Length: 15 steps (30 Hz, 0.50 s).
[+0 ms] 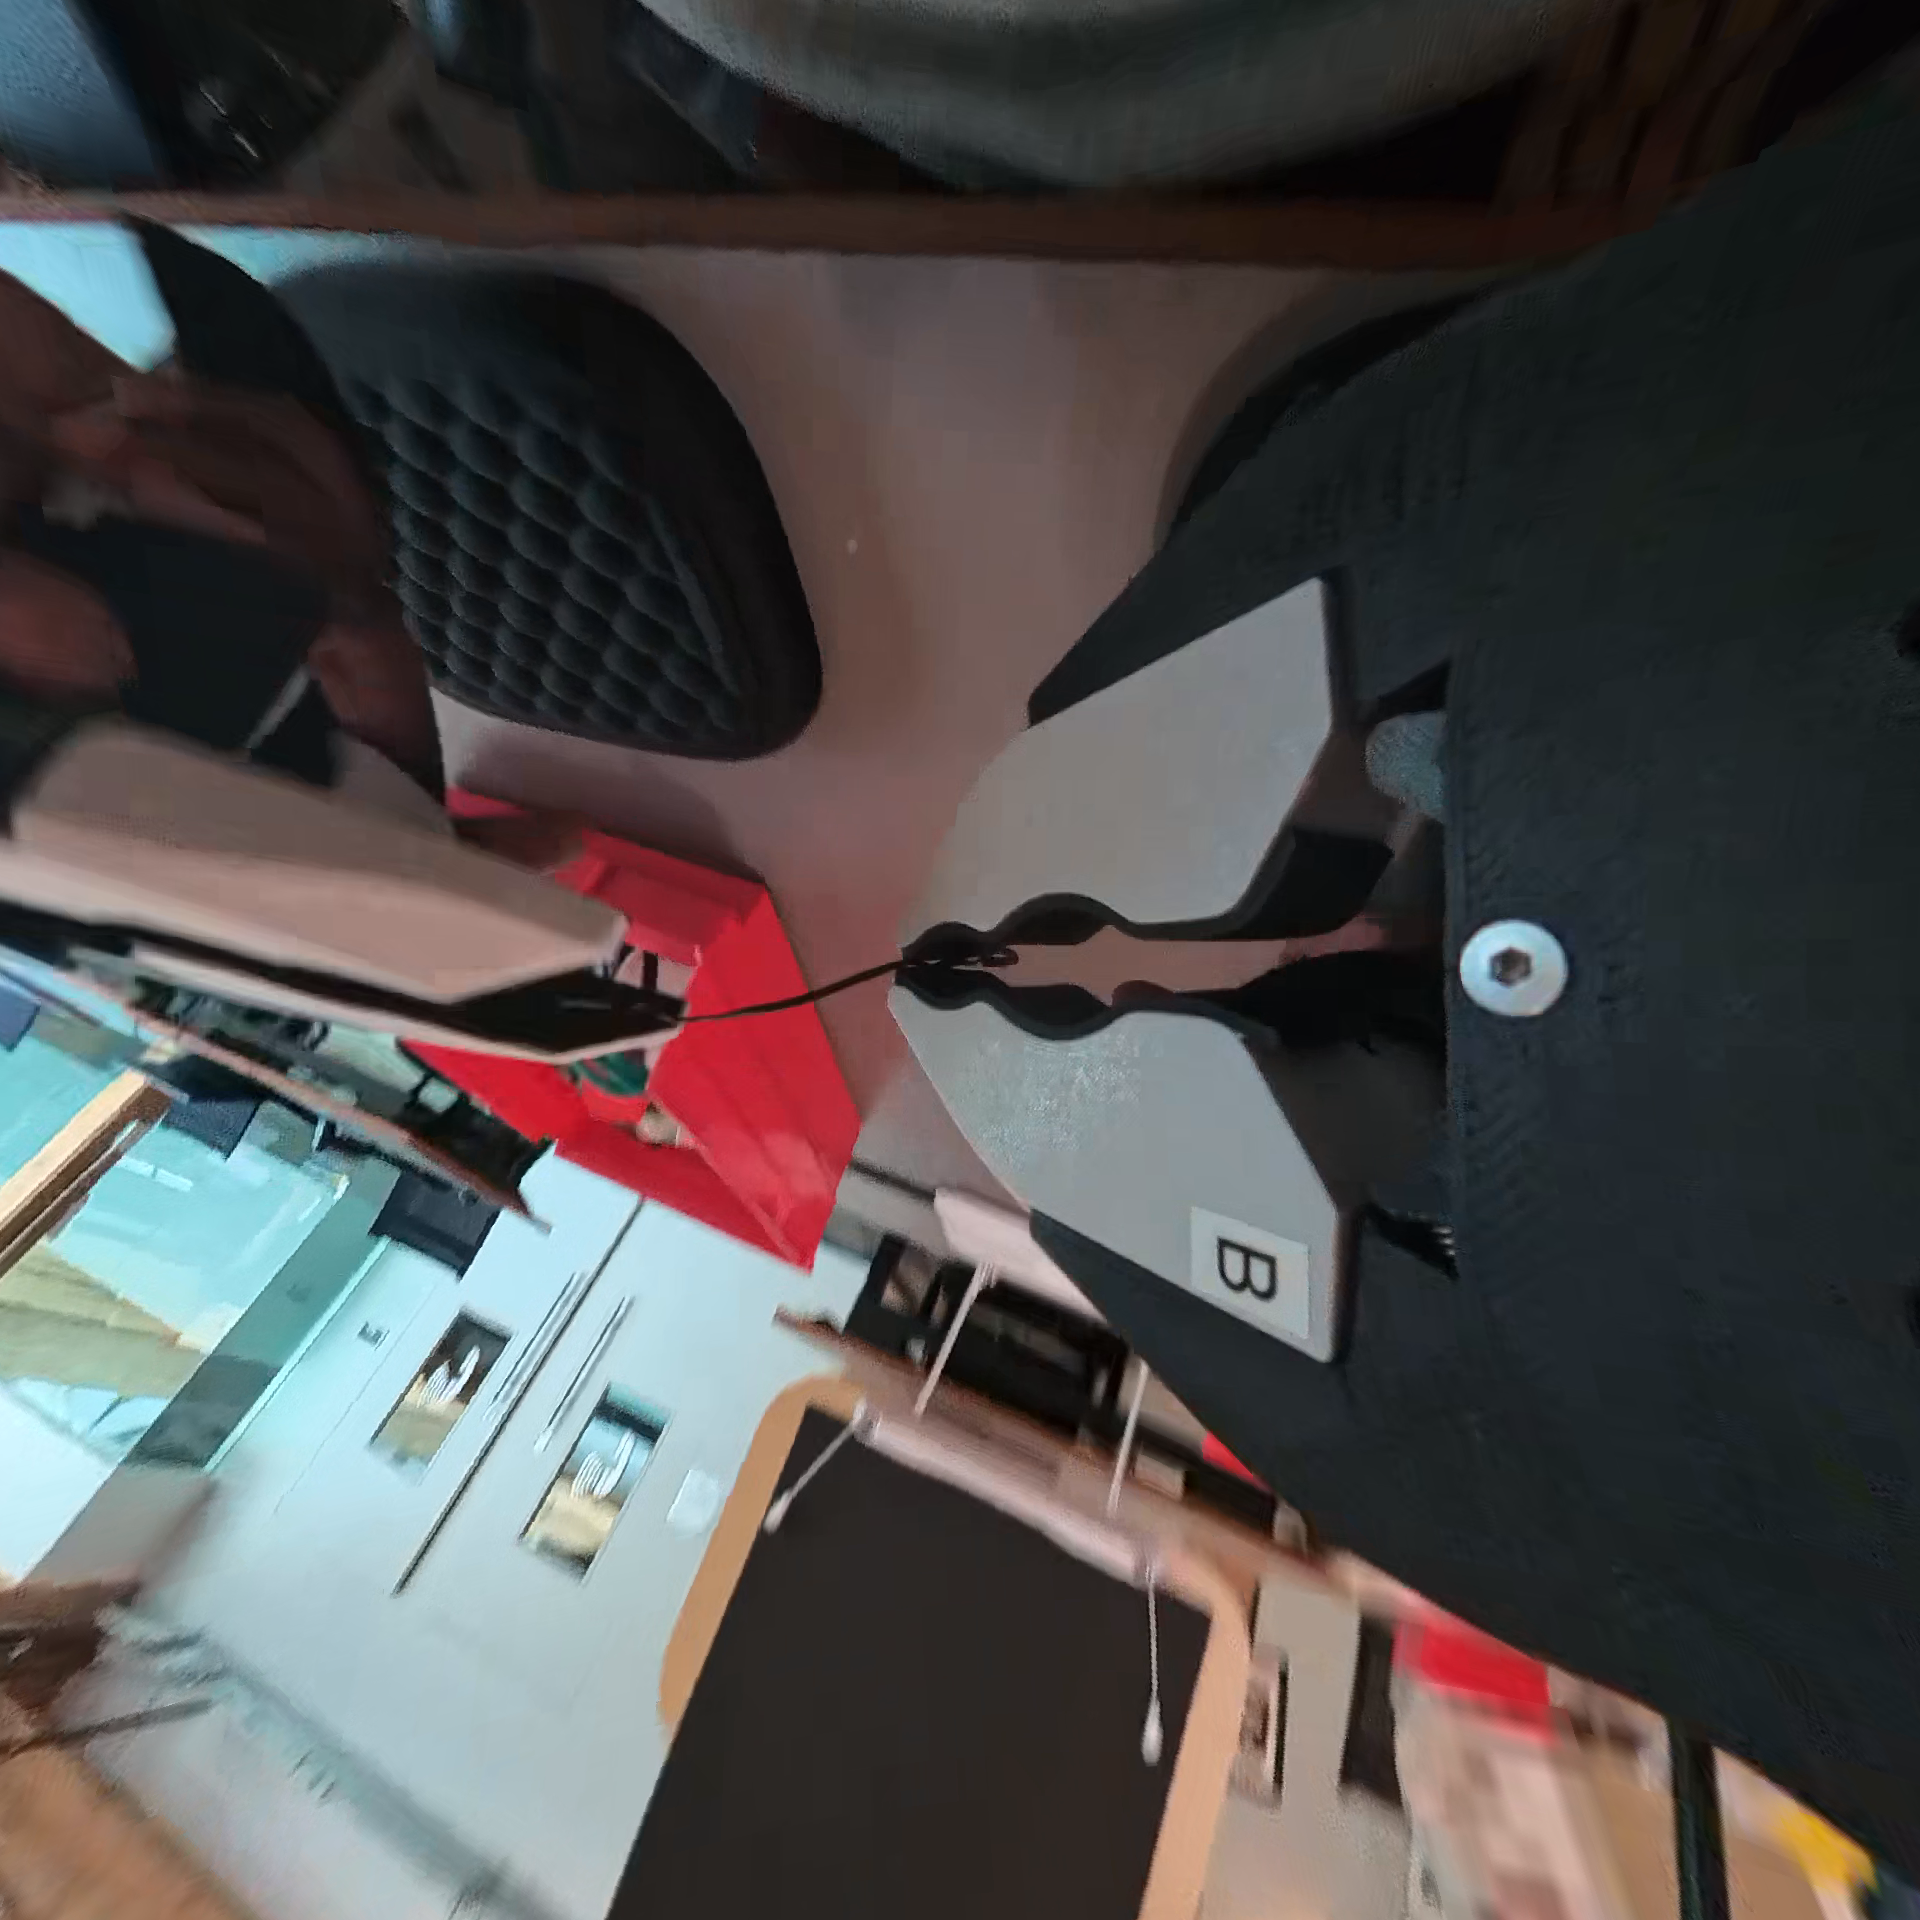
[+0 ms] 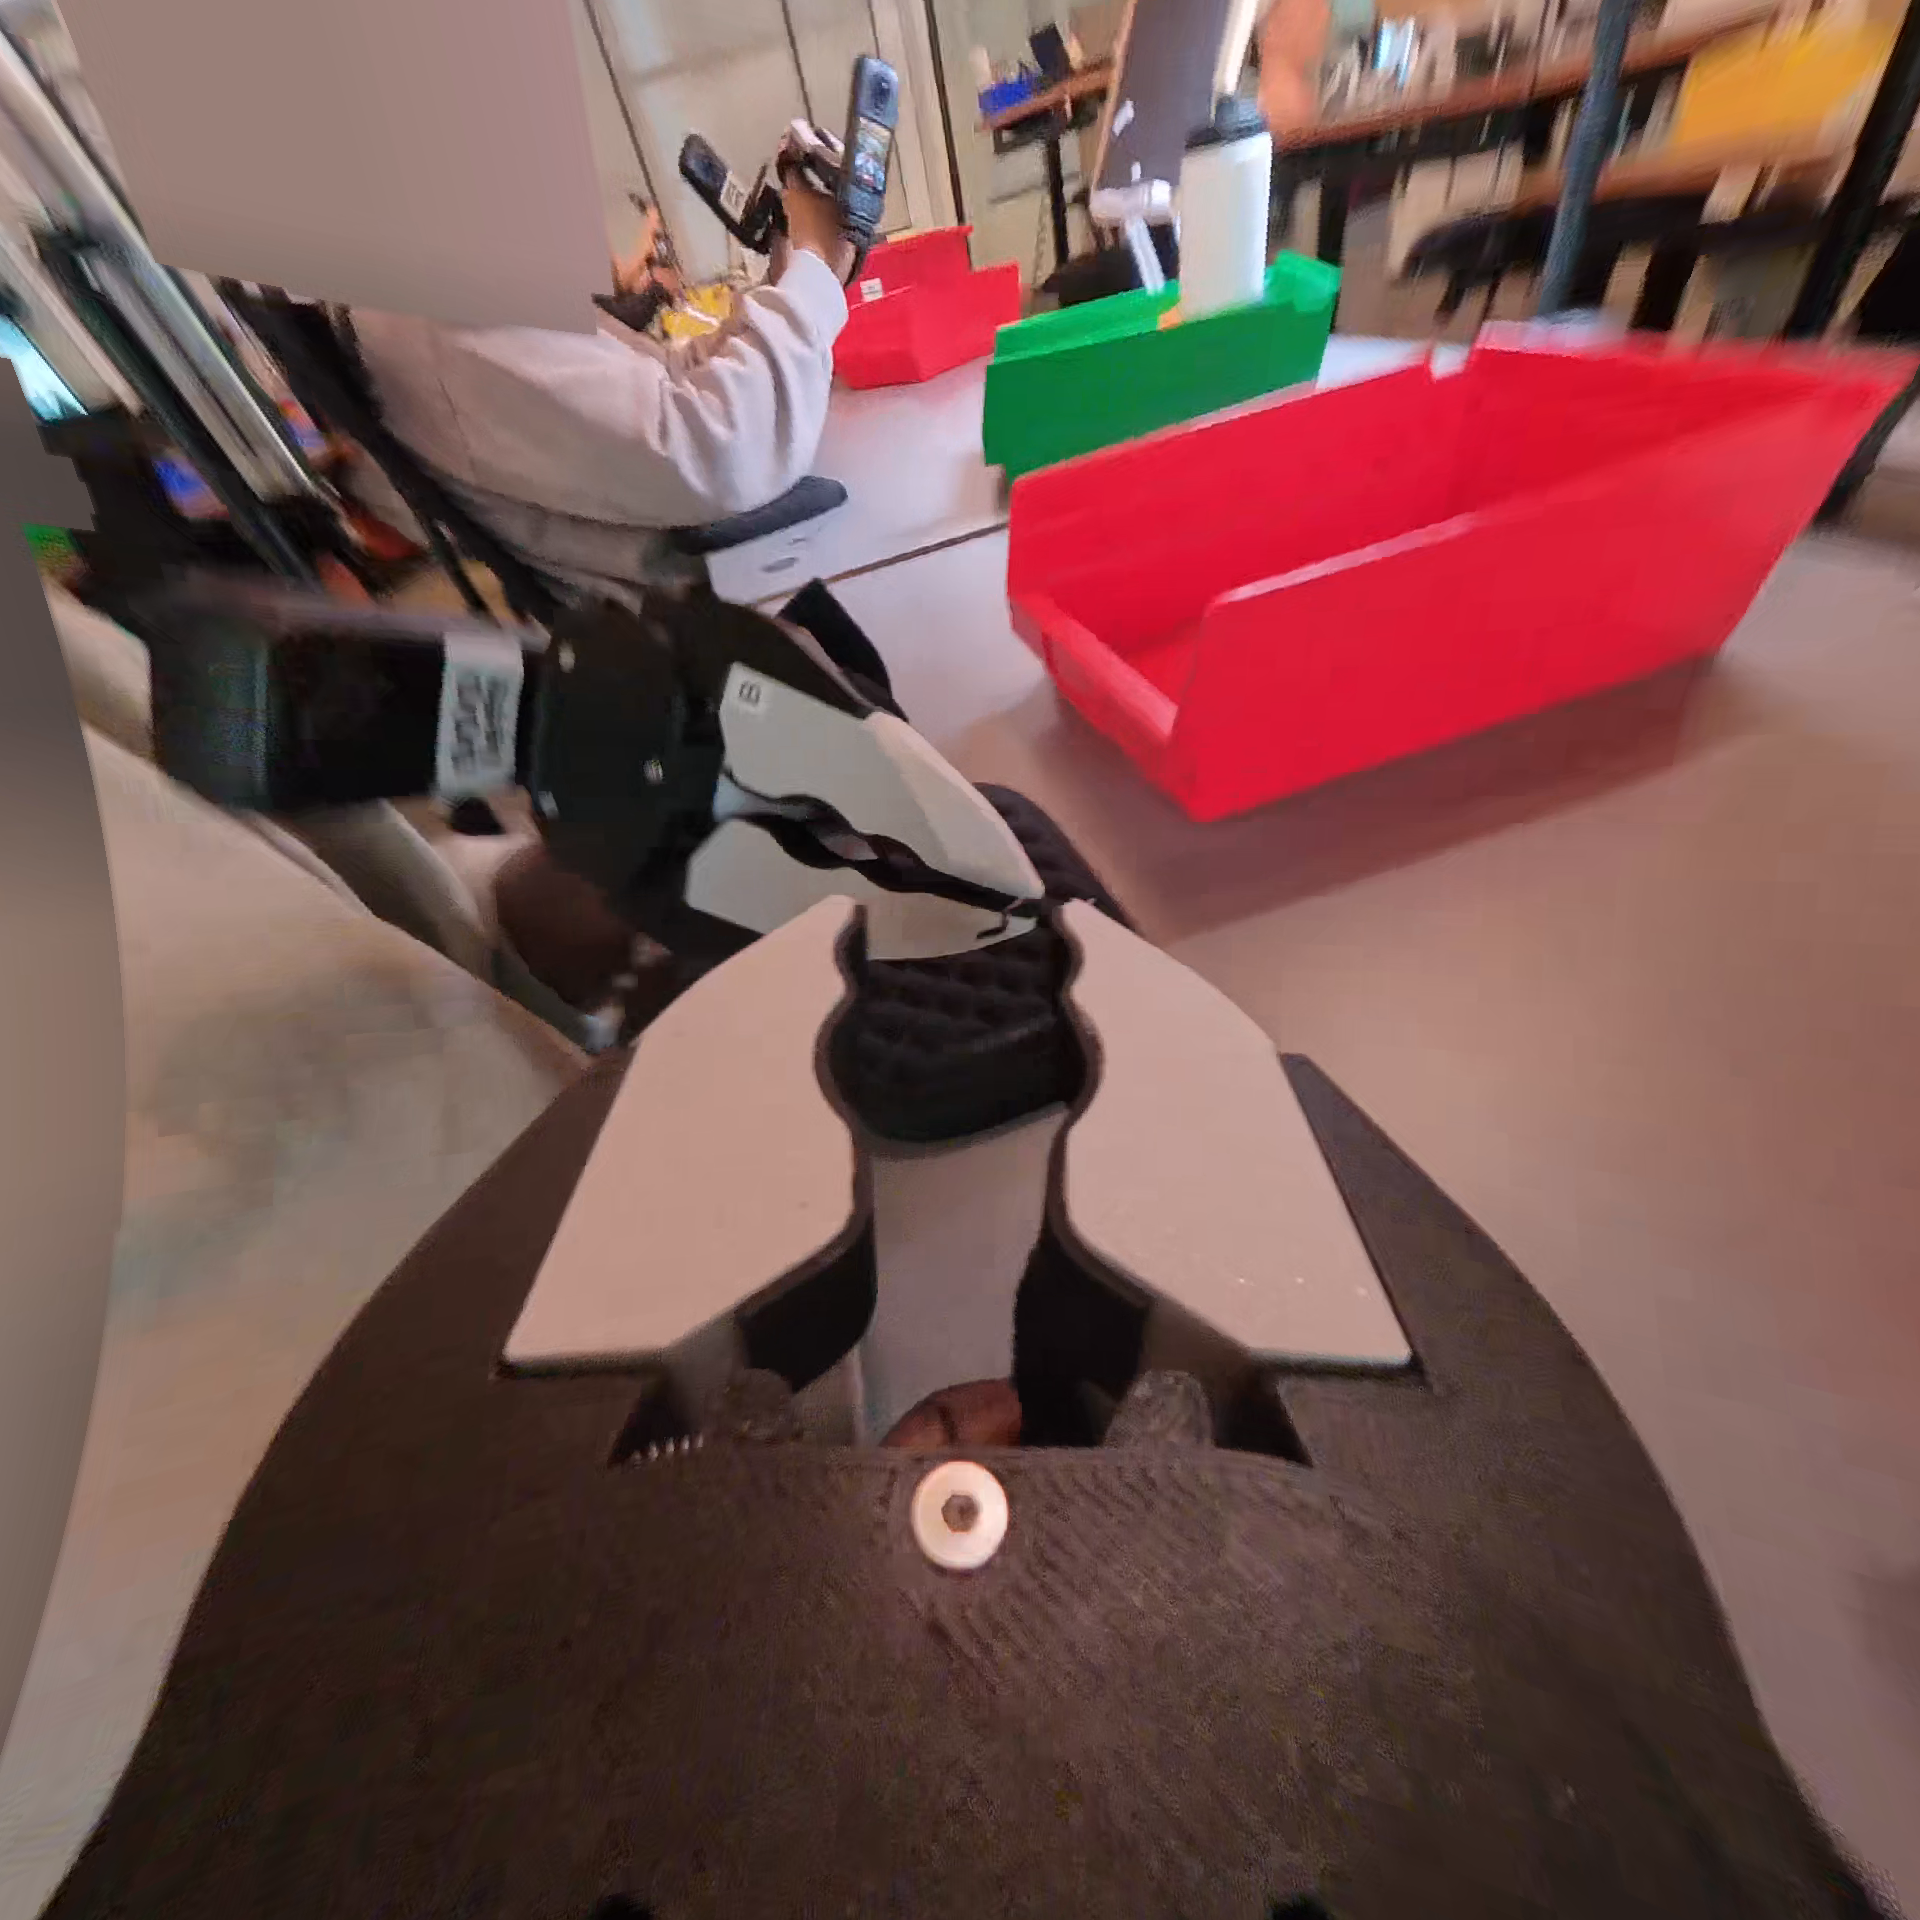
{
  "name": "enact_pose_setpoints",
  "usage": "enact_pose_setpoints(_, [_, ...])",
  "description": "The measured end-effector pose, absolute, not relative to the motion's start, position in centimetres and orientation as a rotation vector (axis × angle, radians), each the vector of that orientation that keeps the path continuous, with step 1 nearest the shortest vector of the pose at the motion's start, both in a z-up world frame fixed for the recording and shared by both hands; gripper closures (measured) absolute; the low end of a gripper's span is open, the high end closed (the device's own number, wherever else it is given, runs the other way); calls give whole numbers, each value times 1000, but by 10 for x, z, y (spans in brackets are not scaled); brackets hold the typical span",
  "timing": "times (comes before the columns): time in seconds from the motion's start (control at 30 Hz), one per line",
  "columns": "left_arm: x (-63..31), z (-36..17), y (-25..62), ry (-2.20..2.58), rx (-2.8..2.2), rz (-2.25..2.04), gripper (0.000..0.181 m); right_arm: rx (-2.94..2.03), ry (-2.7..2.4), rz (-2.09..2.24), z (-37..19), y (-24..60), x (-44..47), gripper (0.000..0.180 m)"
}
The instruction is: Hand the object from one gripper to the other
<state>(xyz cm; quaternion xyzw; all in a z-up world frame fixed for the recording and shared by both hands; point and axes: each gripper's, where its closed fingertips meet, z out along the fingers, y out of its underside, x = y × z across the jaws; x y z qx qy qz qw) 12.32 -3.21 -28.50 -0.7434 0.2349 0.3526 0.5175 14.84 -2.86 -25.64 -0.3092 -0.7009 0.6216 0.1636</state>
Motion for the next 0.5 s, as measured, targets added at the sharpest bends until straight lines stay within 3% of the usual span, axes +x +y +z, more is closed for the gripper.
enact_pose_setpoints(0.07, [128,-291,-34,522,-1848,667,179,-647,-1954,1545,-256,-23,148,140])
enact_pose_setpoints(0.23, [154,-303,-37,510,-1907,280,179,-245,-1992,1137,-270,-30,156,142])
enact_pose_setpoints(0.5, [166,-309,-41,572,-1913,204,179,-163,-2085,1138,-285,-36,164,175])
